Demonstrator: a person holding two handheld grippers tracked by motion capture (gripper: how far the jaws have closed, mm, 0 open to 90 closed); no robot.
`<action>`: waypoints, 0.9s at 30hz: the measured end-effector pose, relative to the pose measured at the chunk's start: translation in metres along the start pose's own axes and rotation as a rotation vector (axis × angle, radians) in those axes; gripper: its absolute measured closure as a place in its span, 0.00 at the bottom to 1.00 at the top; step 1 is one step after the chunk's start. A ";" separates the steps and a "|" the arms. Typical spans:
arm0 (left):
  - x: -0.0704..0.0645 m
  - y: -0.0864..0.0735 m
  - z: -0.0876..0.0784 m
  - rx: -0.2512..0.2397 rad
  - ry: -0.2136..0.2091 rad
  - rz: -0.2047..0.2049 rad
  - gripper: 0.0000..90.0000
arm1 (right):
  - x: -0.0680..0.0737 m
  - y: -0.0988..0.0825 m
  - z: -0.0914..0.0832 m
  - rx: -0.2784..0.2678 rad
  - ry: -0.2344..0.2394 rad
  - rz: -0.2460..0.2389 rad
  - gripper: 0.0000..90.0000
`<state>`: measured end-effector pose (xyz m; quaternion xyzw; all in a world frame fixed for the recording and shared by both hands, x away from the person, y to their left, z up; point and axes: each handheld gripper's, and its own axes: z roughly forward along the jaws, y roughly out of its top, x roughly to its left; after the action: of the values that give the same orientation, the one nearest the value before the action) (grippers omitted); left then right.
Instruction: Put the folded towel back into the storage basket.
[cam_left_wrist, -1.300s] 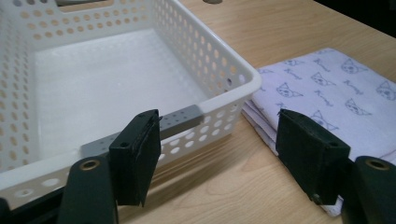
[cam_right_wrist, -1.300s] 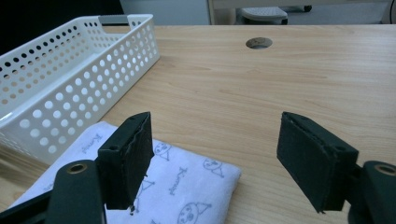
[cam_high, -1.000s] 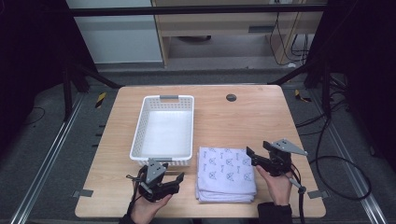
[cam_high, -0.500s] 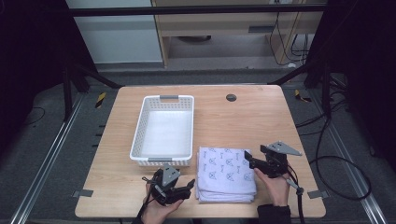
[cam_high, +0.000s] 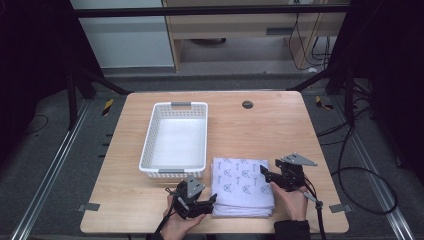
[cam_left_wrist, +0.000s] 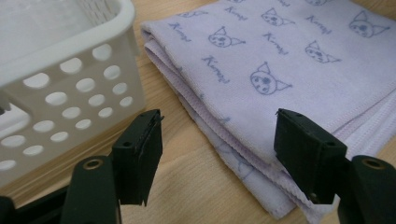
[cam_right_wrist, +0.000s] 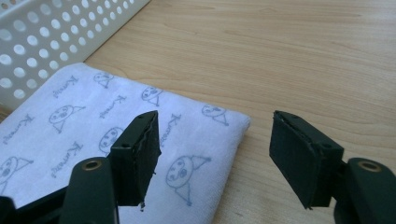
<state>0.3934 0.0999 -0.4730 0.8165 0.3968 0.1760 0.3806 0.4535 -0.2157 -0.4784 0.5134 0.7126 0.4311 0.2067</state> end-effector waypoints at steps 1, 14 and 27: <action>-0.001 0.000 0.002 0.001 0.000 -0.004 0.35 | 0.000 0.000 0.001 0.003 -0.001 -0.001 0.38; -0.004 0.001 0.022 0.035 -0.005 -0.017 0.33 | -0.002 -0.011 0.014 0.060 0.007 0.005 0.44; -0.006 0.000 0.033 0.057 -0.006 -0.032 0.31 | -0.004 -0.016 0.022 0.099 0.030 0.035 0.51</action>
<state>0.4092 0.0790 -0.4947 0.8212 0.4135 0.1561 0.3610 0.4623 -0.2116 -0.5045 0.5290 0.7270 0.4064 0.1628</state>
